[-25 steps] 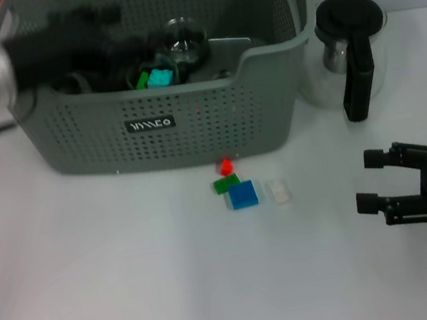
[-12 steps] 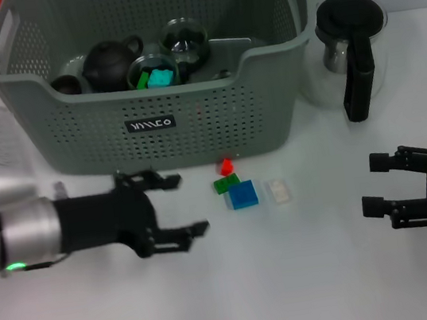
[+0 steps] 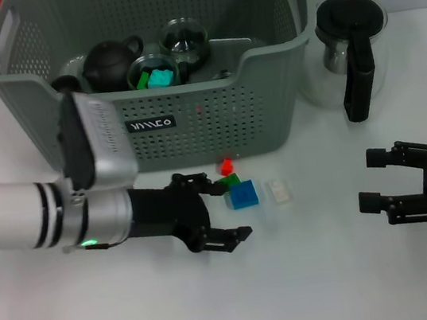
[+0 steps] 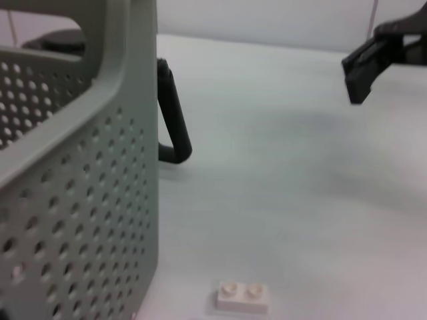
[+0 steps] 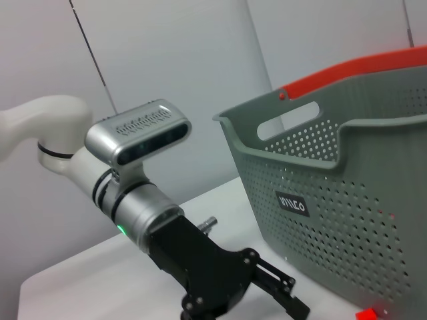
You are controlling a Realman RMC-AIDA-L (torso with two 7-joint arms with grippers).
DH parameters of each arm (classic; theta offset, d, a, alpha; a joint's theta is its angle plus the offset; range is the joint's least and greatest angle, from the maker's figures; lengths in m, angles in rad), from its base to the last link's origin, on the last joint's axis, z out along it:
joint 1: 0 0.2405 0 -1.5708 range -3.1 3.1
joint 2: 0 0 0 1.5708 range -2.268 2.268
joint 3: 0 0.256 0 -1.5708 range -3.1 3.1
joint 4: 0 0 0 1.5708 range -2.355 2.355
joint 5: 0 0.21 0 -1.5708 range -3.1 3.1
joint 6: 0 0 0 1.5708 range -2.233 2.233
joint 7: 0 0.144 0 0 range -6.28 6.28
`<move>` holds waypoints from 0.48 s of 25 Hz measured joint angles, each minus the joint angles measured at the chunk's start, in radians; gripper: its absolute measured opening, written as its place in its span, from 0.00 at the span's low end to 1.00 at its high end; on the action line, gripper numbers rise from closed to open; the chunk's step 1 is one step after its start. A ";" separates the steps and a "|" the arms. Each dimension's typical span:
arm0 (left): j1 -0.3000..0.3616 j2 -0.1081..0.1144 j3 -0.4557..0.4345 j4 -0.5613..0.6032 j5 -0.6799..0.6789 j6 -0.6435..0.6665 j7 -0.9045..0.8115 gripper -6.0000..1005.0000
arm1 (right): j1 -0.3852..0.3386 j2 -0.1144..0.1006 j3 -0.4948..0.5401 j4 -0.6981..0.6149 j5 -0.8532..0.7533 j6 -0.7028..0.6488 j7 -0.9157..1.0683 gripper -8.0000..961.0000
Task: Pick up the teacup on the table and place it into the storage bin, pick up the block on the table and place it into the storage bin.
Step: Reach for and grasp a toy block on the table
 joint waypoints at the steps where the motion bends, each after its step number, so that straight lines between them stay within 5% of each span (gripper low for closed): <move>1: -0.006 -0.001 0.011 0.007 -0.003 -0.017 0.000 0.82 | 0.000 0.000 0.000 0.000 0.000 0.000 0.000 0.95; 12: -0.045 -0.006 0.101 0.075 -0.086 -0.170 0.007 0.82 | -0.006 0.000 0.000 0.000 0.000 0.000 -0.002 0.95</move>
